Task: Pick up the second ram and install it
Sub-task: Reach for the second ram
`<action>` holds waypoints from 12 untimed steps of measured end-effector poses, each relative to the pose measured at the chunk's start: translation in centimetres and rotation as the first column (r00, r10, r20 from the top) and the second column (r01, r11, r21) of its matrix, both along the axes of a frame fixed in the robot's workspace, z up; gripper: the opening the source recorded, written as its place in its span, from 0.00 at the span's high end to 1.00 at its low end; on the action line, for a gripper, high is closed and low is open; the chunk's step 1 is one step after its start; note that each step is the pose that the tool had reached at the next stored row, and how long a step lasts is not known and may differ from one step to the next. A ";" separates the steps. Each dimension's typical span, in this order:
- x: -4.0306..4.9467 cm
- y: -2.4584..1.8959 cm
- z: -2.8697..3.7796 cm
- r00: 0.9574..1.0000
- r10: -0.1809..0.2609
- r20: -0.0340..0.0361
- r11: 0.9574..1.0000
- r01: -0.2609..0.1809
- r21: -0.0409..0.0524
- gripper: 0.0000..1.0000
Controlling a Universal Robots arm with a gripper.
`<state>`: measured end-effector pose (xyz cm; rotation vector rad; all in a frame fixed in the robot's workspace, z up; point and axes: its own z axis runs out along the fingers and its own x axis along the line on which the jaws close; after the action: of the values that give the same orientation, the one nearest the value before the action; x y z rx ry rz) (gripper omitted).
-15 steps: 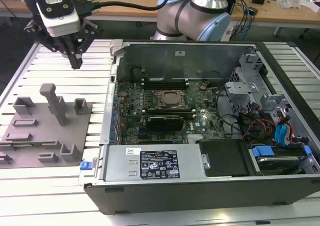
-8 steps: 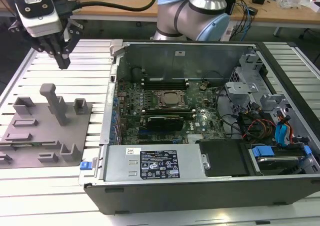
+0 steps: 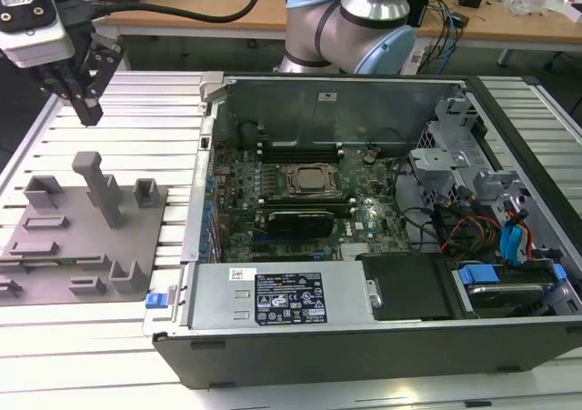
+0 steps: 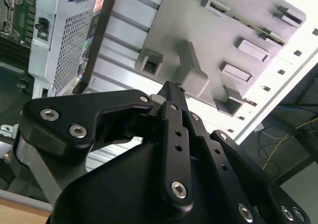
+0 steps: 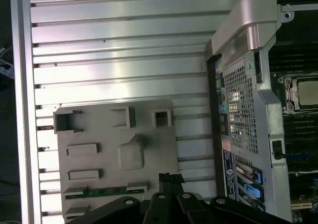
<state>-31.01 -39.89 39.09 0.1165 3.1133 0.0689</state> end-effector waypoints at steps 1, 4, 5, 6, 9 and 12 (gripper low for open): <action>-0.21 0.00 -0.01 1.000 0.000 0.000 1.000 0.000 0.000 0.89; -0.91 0.00 -0.05 1.000 0.000 0.000 1.000 0.000 0.000 0.89; -1.29 -0.02 -0.07 1.000 0.000 0.000 1.000 0.000 0.000 0.89; -1.45 -0.08 -0.08 1.000 0.000 0.000 1.000 0.000 0.000 0.89; -1.82 -0.55 -0.11 1.000 0.000 0.000 1.000 0.000 0.000 0.89; -2.29 -1.49 -0.23 1.000 0.000 0.000 1.000 0.000 0.000 0.89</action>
<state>-33.29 -41.38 38.87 0.1165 3.1133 0.0690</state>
